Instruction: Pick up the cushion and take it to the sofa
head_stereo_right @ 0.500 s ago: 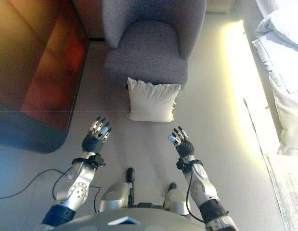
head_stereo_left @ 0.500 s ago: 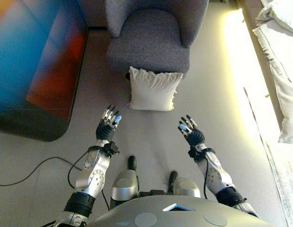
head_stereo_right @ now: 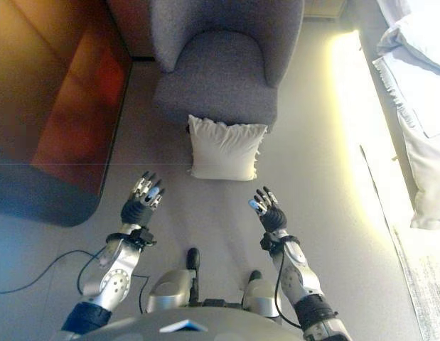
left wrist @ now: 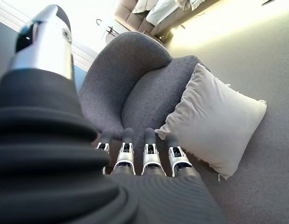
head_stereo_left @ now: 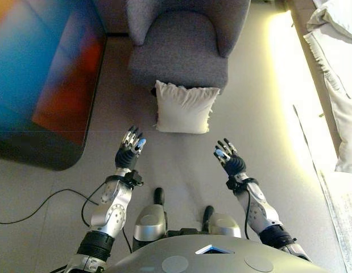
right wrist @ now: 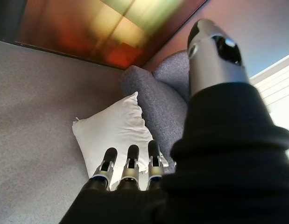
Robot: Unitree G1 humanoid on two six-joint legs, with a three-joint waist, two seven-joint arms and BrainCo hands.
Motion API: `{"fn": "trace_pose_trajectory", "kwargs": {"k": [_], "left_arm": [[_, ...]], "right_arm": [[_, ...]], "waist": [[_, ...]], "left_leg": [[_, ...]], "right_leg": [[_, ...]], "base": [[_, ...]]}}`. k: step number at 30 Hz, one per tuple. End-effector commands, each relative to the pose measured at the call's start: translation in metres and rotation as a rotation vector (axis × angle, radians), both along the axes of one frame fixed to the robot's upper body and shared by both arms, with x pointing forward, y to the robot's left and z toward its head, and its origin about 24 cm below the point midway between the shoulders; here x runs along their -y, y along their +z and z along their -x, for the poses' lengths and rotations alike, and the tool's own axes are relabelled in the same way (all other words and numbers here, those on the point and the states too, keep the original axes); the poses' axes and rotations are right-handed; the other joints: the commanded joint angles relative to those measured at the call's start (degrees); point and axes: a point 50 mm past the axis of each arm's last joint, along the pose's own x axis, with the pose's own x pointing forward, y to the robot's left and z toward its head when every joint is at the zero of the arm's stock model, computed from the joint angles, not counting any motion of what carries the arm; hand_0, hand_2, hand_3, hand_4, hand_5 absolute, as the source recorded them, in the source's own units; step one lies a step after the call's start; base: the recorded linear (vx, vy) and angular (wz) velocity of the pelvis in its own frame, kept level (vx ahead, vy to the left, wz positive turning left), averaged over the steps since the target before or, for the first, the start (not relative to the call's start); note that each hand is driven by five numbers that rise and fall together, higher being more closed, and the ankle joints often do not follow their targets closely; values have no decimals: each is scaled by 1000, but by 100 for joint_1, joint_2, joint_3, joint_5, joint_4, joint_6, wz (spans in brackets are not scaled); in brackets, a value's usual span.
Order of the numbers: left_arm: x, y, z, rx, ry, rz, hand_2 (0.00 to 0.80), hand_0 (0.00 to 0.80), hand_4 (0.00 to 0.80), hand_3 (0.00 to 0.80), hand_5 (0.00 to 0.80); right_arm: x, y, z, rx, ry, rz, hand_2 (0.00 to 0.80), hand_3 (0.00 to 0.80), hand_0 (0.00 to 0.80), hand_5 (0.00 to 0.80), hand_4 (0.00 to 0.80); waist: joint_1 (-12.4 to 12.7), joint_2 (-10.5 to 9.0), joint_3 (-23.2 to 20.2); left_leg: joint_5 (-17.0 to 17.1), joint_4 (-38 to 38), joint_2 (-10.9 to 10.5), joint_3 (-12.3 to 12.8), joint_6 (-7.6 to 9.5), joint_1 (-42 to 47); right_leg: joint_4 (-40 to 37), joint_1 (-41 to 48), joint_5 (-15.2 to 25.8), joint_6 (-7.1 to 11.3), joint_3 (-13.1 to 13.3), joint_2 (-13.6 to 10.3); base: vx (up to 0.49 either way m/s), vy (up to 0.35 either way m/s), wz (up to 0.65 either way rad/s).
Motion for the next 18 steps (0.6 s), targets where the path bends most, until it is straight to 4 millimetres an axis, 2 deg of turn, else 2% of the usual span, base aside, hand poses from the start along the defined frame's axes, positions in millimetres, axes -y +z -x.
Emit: {"fn": "trace_pose_trajectory", "kwargs": {"k": [1,7,12,15,18], "left_arm": [[3,19,-10,117,-12,-20,0,0,0,0,0],[1,16,-1,106,2,-11,0,0,0,0,0],[-1,16,-2,109,-4,-13,0,0,0,0,0],[-3,19,-5,124,-3,-8,0,0,0,0,0],[-8,21,-4,129,3,-17,0,0,0,0,0]], "right_arm": [[-2,25,-13,136,-1,-18,0,0,0,0,0],[-1,20,-5,112,3,-28,0,0,0,0,0],[-2,20,-6,124,8,-30,0,0,0,0,0],[-5,21,-8,122,14,-21,0,0,0,0,0],[-9,19,-8,120,23,-21,0,0,0,0,0]], "waist": [[-76,38,-42],[-64,-10,-58],[-71,4,-30],[-97,12,3],[-61,18,26]], "left_leg": [[-740,381,-235,125,171,78],[-937,693,-314,181,223,50],[-1003,785,-352,238,305,-11],[-1101,922,-372,287,398,-57],[-1237,1215,-367,315,545,-218]], "right_leg": [[22,-584,395,4,142,236],[0,-507,411,36,177,152],[182,-599,370,105,256,68],[442,-713,314,183,355,-70],[972,-836,191,244,455,-334]], "base": [[48,33,0],[64,41,-2],[27,85,-6],[18,141,-4],[21,127,-7]]}}
